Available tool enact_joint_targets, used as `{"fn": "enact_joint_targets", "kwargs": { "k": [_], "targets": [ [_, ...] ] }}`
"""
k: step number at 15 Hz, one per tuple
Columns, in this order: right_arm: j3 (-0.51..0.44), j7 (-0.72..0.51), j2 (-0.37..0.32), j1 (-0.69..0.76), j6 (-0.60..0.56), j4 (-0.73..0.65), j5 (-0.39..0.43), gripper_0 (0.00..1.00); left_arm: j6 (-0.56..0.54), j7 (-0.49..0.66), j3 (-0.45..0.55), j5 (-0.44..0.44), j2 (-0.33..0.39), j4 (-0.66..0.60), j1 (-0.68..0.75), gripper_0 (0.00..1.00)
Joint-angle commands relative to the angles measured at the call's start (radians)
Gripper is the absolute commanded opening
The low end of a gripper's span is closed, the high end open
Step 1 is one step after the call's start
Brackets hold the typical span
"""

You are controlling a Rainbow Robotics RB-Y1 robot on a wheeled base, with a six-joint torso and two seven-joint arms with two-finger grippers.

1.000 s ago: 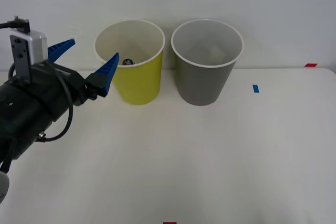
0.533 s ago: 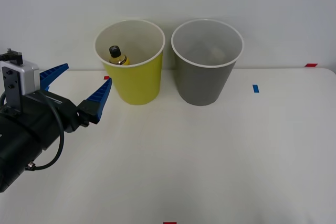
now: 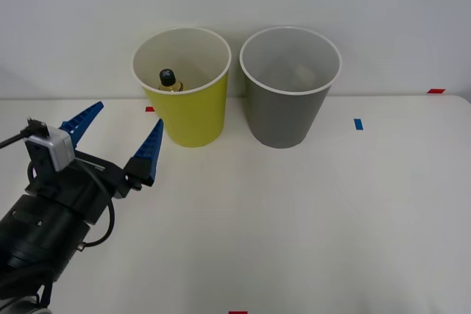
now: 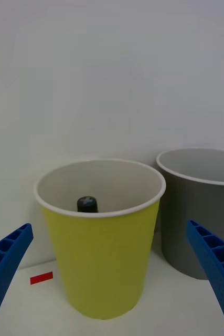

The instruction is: Put cans in the gray bin and PET bottles in the light green bin.

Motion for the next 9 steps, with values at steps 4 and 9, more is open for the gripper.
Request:
{"fn": "enact_joint_targets", "kwargs": {
  "k": [4,9],
  "targets": [
    [0.0,0.0,0.0,0.0,0.0,0.0,0.0,1.0,-0.274,0.05,-0.13,-0.177,-0.066,0.102,0.288,1.0],
    [0.0,0.0,0.0,0.0,0.0,0.0,0.0,1.0,-0.335,0.061,-0.139,-0.206,-0.074,0.102,0.424,1.0]
  ]
}}
